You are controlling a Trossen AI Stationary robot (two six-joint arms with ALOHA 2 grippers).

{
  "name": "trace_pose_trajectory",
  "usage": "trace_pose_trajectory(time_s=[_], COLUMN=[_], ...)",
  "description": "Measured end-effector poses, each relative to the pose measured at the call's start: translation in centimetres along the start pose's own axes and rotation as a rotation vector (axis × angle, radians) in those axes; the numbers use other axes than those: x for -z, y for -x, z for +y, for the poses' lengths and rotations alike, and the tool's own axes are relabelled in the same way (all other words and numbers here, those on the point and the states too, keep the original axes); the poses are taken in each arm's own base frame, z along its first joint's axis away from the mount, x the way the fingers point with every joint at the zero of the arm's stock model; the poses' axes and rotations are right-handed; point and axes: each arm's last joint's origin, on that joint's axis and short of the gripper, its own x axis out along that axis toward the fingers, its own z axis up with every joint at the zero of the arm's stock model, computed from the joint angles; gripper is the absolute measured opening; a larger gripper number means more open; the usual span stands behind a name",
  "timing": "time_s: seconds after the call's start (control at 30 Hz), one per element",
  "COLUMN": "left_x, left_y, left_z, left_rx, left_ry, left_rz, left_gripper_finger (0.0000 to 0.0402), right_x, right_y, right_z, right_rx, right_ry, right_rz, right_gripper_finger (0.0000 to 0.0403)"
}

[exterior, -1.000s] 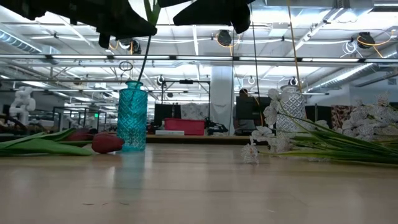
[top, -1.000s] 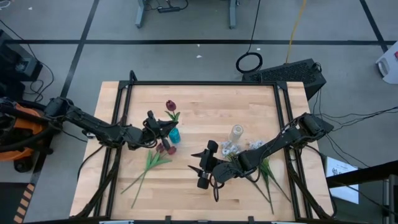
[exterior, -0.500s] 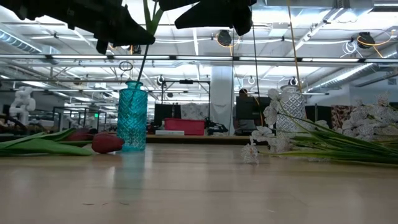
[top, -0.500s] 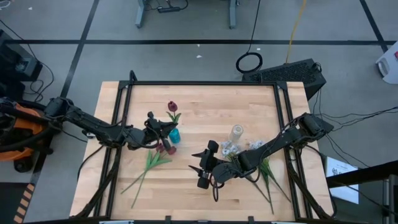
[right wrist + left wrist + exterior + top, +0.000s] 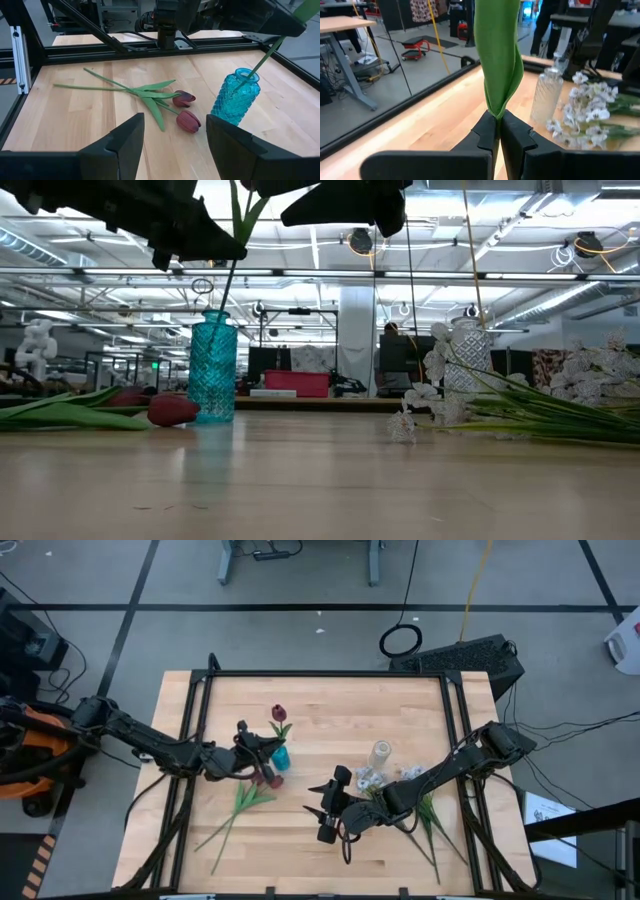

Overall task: Sort flowers into vase by color
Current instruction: Put the top red tulip into the blue vase

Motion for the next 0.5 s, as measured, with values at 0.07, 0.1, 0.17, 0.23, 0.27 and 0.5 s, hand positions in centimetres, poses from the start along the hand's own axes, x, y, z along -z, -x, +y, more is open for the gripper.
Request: trace_pose_trajectory(time_s=[0.07, 0.1, 0.17, 0.23, 0.27, 0.5], left_x=[0.25, 0.35, 0.47, 0.64, 0.7, 0.7], left_y=[0.0, 0.0, 0.01, 0.02, 0.02, 0.02], left_z=[0.01, 0.03, 0.07, 0.11, 0.12, 0.12], left_rx=[0.008, 0.007, 0.005, 0.001, 0.001, 0.003], left_ry=[0.003, 0.009, 0.018, 0.021, 0.017, 0.017], left_rz=[0.022, 0.03, 0.04, 0.054, 0.058, 0.059], left_gripper_finger=[0.0018, 0.0018, 0.0018, 0.0018, 0.0018, 0.0062], right_x=[0.0, 0.0, 0.0, 0.0, 0.0, 0.0], right_y=[0.0, 0.0, 0.0, 0.0, 0.0, 0.0], right_z=[0.0, 0.0, 0.0, 0.0, 0.0, 0.0], right_rx=[0.0, 0.0, 0.0, 0.0, 0.0, 0.0], right_ry=[0.0, 0.0, 0.0, 0.0, 0.0, 0.0], right_rz=[0.0, 0.0, 0.0, 0.0, 0.0, 0.0], right_gripper_finger=[0.0203, 0.0203, 0.0203, 0.0203, 0.0203, 0.0203])
